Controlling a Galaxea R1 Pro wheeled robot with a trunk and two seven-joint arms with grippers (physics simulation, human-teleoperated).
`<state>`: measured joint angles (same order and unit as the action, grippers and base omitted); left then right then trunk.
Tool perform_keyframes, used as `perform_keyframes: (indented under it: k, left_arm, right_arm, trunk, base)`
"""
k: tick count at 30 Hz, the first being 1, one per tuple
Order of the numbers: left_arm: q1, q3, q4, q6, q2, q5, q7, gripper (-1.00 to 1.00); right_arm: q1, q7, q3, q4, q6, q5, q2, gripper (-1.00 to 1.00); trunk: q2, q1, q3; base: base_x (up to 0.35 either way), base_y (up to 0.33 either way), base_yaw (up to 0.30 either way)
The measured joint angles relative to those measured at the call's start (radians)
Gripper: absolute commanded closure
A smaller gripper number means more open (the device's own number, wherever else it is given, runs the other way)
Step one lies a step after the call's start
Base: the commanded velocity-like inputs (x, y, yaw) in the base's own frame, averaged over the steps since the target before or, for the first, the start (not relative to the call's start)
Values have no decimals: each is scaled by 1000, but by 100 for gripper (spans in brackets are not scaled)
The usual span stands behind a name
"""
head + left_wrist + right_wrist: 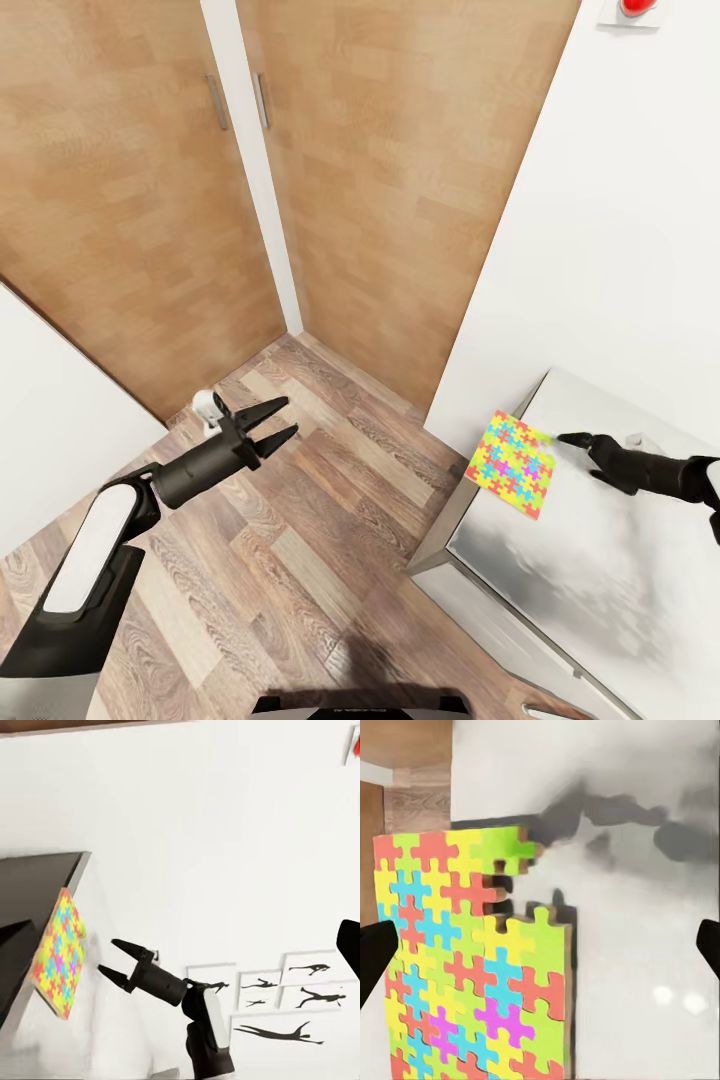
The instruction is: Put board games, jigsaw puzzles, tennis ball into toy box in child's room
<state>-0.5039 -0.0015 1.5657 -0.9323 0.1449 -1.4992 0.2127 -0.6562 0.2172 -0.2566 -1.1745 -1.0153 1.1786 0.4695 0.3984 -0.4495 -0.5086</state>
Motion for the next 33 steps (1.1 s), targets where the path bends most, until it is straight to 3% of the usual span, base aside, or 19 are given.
perform_keyframes:
  k: [2,4,7,9,10,12,13,15,18,21,22,24,33]
  left_arm:
    - [0,1,-23,0,0,18,3,-100]
    - [-3,1,-80,1,0,58,15,-100]
    - [-5,2,-114,2,0,75,27,-100]
    - [-10,1,-178,9,0,115,62,-100]
    - [-10,1,-179,9,-1,113,62,-100]
    - [-16,1,-239,29,-1,160,109,-100]
    - [-16,1,-239,29,-1,159,110,-100]
    - [-21,1,-293,56,-1,213,165,-100]
    - [-23,0,-320,71,-1,241,195,-100]
    - [-32,-1,-396,112,-4,316,280,-100]
    - [-32,-1,-397,112,-4,316,281,-100]
    - [-43,-2,-442,134,-8,357,323,-100]
    - [-63,-7,-516,184,-17,429,376,-100]
  right_arm:
    - [2,0,-16,-1,1,2,15,-100]
    - [5,-1,-42,-8,3,0,35,-100]
    - [7,-1,-53,-16,4,1,43,-100]
    - [13,-1,-67,-39,5,-1,52,-100]
    - [13,-1,-67,-40,5,-1,52,-100]
    - [24,-2,-76,-68,6,-1,57,-100]
    - [24,-2,-76,-68,6,-2,57,-100]
    - [40,-2,-81,-97,9,-2,60,-100]
    - [48,-2,-83,-114,11,-2,61,-100]
    - [74,-2,-86,-166,16,-3,62,-100]
    - [74,-2,-86,-166,16,-3,62,-100]
    - [88,-2,-87,-199,18,-3,62,-100]
    - [110,-1,-85,-274,19,-2,57,-100]
  trunk:
    - [0,0,0]
    - [0,0,0]
    - [0,0,0]
    - [0,0,0]
    - [0,0,0]
    - [0,0,0]
    - [0,0,0]
    - [0,0,0]
    - [0,0,0]
    - [0,0,0]
    - [0,0,0]
    - [0,0,0]
    - [0,0,0]
  base:
    - [0,0,0]
    - [0,0,0]
    - [0,0,0]
    - [0,0,0]
    - [0,0,0]
    - [0,0,0]
    - [0,0,0]
    - [0,0,0]
    - [0,0,0]
    - [0,0,0]
    - [0,0,0]
    - [0,0,0]
    - [0,0,0]
